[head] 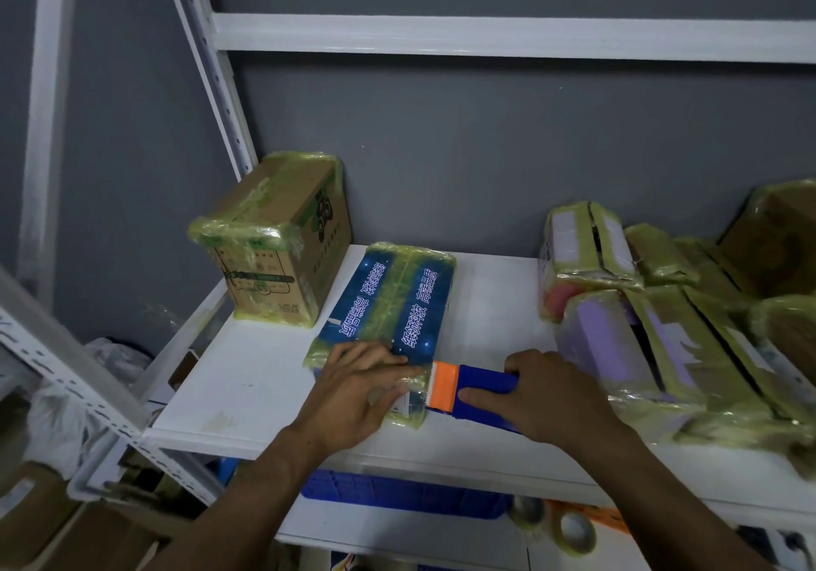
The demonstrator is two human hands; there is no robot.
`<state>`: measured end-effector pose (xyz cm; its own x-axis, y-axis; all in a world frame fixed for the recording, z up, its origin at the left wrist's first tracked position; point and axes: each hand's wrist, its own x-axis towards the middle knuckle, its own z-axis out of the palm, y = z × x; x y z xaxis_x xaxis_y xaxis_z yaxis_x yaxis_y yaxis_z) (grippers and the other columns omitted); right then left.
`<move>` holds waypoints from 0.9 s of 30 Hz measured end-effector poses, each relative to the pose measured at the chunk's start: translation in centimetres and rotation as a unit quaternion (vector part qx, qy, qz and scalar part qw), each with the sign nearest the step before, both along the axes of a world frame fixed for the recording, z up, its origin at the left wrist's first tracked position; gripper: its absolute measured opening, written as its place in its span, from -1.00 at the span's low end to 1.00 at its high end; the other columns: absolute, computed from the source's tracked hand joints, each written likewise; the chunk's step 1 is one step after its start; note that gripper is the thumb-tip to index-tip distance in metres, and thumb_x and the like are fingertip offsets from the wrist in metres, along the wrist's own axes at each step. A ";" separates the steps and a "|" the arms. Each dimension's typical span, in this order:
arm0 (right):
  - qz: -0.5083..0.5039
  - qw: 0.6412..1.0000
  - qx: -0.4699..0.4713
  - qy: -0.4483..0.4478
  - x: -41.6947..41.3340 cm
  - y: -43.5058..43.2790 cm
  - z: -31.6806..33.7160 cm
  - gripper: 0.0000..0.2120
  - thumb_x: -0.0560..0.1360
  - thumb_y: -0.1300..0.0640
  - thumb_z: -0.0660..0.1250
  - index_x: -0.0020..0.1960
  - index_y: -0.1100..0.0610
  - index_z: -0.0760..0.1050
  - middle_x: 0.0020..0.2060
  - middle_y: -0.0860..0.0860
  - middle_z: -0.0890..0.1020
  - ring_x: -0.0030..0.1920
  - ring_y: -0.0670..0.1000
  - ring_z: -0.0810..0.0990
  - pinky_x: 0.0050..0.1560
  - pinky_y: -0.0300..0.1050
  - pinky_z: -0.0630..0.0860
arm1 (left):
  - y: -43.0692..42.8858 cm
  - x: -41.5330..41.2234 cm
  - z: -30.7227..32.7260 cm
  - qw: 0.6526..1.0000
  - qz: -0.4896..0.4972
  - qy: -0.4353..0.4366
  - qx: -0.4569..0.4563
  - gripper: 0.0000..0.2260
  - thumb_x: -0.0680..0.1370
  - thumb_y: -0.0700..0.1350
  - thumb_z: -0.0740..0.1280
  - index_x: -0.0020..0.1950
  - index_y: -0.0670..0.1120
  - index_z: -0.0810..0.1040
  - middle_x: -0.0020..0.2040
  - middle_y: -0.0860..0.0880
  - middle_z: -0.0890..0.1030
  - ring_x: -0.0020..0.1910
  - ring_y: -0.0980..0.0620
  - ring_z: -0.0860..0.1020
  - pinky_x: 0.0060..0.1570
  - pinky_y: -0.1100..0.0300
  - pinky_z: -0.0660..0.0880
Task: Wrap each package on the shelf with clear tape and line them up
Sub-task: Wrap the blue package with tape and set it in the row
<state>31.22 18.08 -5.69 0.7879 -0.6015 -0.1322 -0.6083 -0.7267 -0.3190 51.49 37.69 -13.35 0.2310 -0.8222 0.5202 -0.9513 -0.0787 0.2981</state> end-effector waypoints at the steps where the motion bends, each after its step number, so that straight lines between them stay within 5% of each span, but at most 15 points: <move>1: 0.000 1.000 0.001 0.004 0.2 0.1 -0.2 -0.31 0.27 -0.67 0.23 -0.04 -0.06 0.45 -0.14 -0.13 0.61 -0.15 -0.12 0.60 -0.12 -0.17 0.60 | -0.1 -0.2 0.0 1.000 0.003 0.016 -0.006 -0.69 0.60 0.17 0.35 0.33 0.18 0.59 0.18 0.22 0.57 0.26 0.17 0.46 0.22 0.10 0.35; 8: -0.005 0.999 0.034 0.011 0.2 0.5 -0.3 -0.30 0.27 -0.66 0.23 -0.03 -0.05 0.45 -0.12 -0.12 0.60 -0.10 -0.11 0.61 -0.06 -0.14 0.61 | -0.9 0.6 -0.1 1.000 -0.005 0.016 0.019 -0.74 0.57 0.17 0.38 0.21 0.12 0.64 0.27 0.29 0.58 0.35 0.31 0.43 0.26 0.28 0.26; 13: -0.003 0.999 0.043 -0.027 -0.8 0.9 0.4 -0.35 0.28 -0.64 0.27 -0.15 -0.04 0.45 -0.28 -0.12 0.59 -0.26 -0.16 0.60 -0.29 -0.27 0.46 | -0.6 1.6 0.1 1.000 -0.012 0.011 0.012 -0.78 0.59 0.18 0.37 0.18 0.16 0.65 0.23 0.33 0.59 0.36 0.43 0.35 0.24 0.37 0.23; 27: -0.031 1.000 0.001 -0.005 -2.7 -0.4 -1.2 -0.31 0.23 -0.69 0.23 -0.20 -0.04 0.43 -0.34 -0.11 0.56 -0.30 -0.17 0.56 -0.30 -0.21 0.44 | -0.3 0.3 0.6 0.998 0.015 0.050 -0.029 -0.64 0.46 0.31 0.44 0.13 0.12 0.68 0.19 0.30 0.62 0.29 0.35 0.48 0.25 0.21 0.36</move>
<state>28.57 17.66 -6.89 0.7506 -0.6485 -0.1266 -0.6488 -0.6871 -0.3272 51.79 37.38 -12.74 0.3079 -0.7828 0.5408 -0.9143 -0.0863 0.3956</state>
